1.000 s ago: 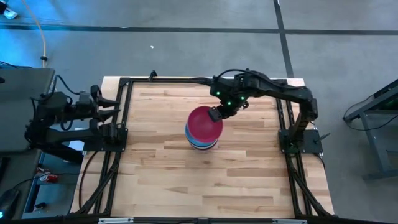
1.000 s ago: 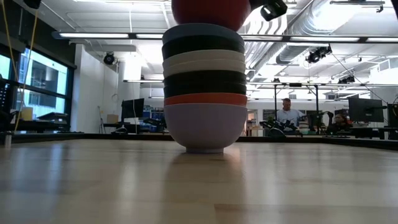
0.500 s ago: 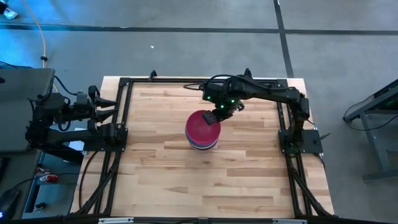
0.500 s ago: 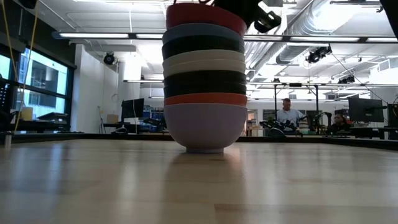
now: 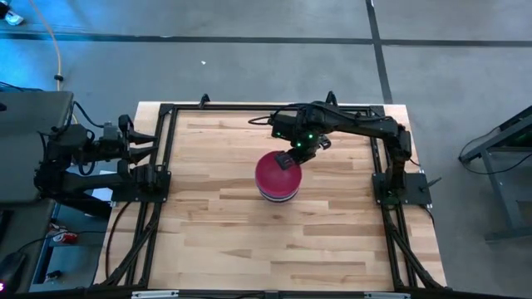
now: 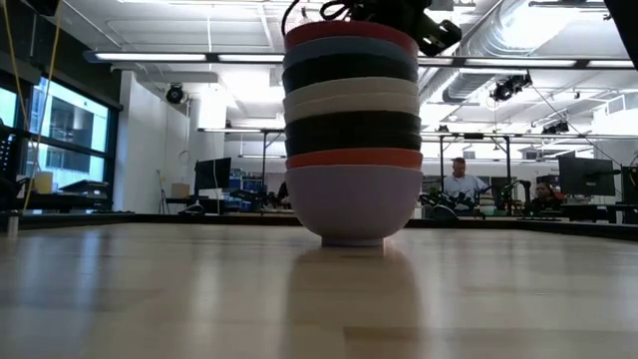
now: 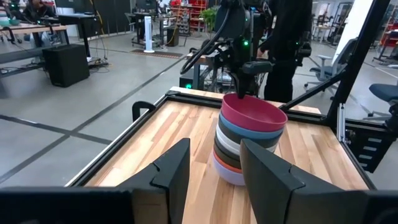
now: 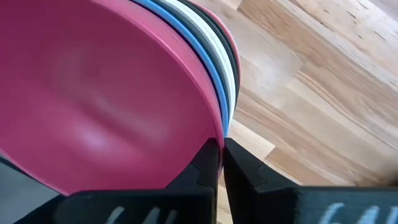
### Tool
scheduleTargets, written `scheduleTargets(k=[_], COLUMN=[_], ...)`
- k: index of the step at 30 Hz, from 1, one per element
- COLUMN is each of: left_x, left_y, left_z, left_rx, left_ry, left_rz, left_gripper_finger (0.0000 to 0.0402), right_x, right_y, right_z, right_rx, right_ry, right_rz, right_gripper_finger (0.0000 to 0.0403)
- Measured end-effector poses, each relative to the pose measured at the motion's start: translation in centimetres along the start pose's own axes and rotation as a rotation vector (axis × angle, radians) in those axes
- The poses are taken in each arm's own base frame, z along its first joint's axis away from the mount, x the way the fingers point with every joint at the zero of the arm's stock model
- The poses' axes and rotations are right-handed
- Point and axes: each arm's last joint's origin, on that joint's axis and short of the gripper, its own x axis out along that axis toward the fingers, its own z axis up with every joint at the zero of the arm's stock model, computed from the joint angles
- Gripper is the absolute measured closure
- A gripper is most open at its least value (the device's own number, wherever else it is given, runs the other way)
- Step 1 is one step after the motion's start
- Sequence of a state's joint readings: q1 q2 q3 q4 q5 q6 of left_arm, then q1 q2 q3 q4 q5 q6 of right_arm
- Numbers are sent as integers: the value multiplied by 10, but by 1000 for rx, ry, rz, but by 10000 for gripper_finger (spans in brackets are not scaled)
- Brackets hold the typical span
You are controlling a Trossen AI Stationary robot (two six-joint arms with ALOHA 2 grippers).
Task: Nest bowls inside each other
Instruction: Stack the pink bowl on top of the blue bowl, then return to Home Position
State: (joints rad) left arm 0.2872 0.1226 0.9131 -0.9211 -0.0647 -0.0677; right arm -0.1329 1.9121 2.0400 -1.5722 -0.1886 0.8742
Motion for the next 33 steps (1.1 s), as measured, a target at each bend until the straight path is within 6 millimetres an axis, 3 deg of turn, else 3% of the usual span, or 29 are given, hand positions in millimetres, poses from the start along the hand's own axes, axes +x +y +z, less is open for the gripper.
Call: scheduleTargets(k=[7,15,20,27,33], left_x=[0,0,0,0,-7], left_y=[0,0,0,0,2], left_z=[0,0,0,-2,-7], left_rx=[0,-8,-17,-25,-48], left_ry=[0,1,3,21,16], left_rz=[0,0,0,-2,46], left_gripper_finger=[271,271,271,271,271], right_x=[0,-1,-3,-26,-64], right_y=[2,4,4,0,8], right_z=[1,3,1,-11,-37], right_rx=[-19,-37,-40,-74,-252], right_ry=[-10,-16,-16,-90,-313], right_rz=[24,54,64,131,291], right_gripper_finger=[394,323,300,293,292])
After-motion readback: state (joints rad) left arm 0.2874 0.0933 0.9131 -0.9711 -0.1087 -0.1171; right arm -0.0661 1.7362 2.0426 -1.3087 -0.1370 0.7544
